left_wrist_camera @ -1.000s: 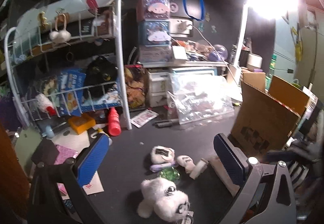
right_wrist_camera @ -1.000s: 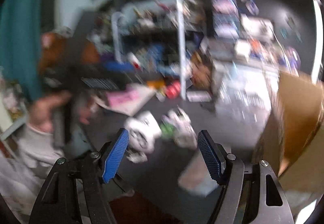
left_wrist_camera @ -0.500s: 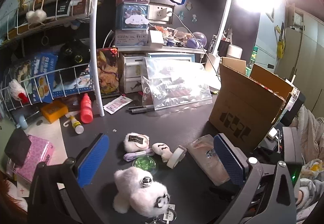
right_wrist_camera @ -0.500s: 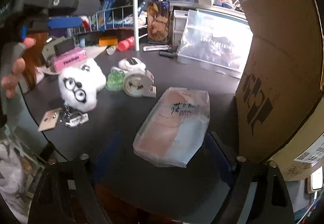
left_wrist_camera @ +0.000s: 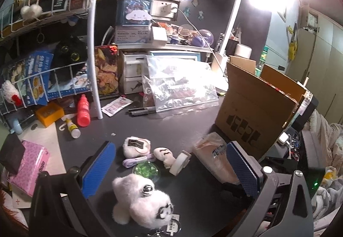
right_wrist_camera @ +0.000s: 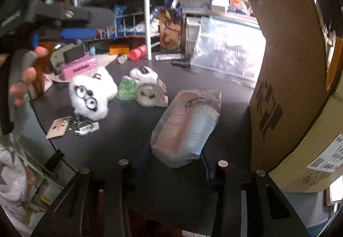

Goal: Organize objects
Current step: 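Grasp the pink-wrapped bag with the right gripper and lift it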

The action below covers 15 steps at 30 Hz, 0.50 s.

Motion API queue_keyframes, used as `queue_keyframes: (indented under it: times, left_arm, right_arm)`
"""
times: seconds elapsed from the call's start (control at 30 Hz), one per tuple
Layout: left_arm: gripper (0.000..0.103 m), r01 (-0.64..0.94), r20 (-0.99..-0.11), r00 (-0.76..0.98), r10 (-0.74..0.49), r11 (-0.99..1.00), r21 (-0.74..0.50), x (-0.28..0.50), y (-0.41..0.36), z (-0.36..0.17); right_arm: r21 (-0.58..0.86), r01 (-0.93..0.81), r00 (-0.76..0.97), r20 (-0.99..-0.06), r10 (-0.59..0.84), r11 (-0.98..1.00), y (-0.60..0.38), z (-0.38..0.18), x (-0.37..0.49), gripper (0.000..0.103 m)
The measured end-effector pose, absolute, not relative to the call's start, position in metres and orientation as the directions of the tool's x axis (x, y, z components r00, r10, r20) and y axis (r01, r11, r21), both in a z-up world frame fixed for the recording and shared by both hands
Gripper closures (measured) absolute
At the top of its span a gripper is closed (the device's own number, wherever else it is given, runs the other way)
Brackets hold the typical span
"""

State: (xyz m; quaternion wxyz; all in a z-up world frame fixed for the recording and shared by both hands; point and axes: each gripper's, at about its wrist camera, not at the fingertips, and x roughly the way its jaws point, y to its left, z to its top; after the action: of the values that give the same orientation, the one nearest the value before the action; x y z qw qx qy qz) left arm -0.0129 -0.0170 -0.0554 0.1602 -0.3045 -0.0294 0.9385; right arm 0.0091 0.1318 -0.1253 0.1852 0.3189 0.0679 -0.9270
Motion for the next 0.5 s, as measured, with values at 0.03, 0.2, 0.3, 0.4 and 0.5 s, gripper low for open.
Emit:
queue_keyframes:
  times: [0.03,0.2,0.3,0.4,0.5]
  left_arm:
    - [0.0,-0.292,-0.565,-0.757,0.327,-0.944,-0.155,-0.014,-0.016,-0.056]
    - [0.0,-0.326,-0.582,-0.728,0.362,-0.93,-0.17,-0.019,-0.007,-0.058]
    - [0.0,-0.363,-0.56,-0.702,0.44,-0.898,-0.251,-0.022,-0.009,-0.054]
    - [0.001,-0.383,-0.539,-0.683,0.492,-0.87,-0.31,-0.024,-0.014,-0.048]
    - [0.004,-0.406,-0.518,-0.667,0.536,-0.844,-0.35,-0.025,-0.019,-0.037]
  right_arm:
    - [-0.003,0.398,-0.73,-0.606,-0.315,-0.917,0.132,-0.122,0.011,0.073]
    - [0.011,0.478,-0.733,-0.547,-0.406,-0.878,0.125,-0.1,0.019,0.073]
    - [0.014,0.546,-0.714,-0.515,-0.474,-0.837,0.118,-0.085,0.021,0.073]
    - [0.023,0.613,-0.683,-0.488,-0.544,-0.79,0.11,-0.07,0.018,0.073]
    - [0.0,0.66,-0.665,-0.466,-0.584,-0.751,0.101,-0.055,0.016,0.073]
